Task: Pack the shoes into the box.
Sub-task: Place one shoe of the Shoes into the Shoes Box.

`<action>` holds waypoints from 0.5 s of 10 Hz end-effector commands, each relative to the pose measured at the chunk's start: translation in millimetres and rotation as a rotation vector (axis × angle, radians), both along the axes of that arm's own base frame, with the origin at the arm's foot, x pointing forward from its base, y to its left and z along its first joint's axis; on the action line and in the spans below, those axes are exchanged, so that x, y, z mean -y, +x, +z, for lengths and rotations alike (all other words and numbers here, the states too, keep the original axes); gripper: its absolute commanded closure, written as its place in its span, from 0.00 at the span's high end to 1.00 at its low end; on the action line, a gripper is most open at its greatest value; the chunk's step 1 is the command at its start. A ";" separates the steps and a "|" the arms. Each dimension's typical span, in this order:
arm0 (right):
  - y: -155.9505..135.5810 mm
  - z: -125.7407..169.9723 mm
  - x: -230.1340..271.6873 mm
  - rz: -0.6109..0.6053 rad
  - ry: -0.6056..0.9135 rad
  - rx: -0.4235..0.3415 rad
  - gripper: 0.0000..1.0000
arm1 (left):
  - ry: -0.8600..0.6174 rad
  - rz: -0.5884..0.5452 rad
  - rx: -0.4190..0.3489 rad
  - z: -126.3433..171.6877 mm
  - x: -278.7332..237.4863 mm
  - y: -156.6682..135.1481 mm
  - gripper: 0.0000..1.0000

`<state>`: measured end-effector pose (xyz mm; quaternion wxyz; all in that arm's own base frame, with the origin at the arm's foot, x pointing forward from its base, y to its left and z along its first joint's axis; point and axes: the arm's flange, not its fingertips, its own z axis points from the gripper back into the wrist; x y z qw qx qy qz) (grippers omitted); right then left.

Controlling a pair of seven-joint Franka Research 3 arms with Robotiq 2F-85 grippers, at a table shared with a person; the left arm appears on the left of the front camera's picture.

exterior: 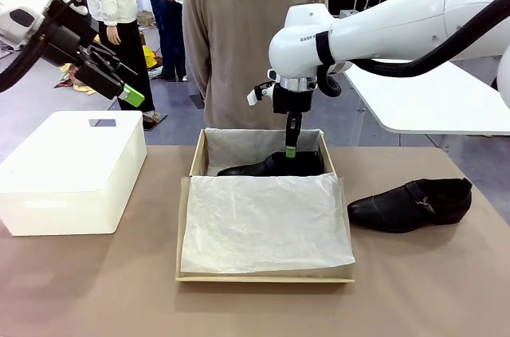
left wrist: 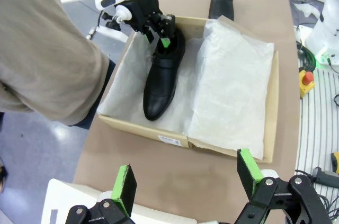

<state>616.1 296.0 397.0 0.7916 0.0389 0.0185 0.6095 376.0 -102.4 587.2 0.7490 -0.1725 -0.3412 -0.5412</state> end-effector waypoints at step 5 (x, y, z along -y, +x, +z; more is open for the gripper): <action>-24.7 45.2 16.9 0.040 0.037 0.008 1.00 | -0.012 -0.017 0.006 0.4 -1.6 0.1 1.00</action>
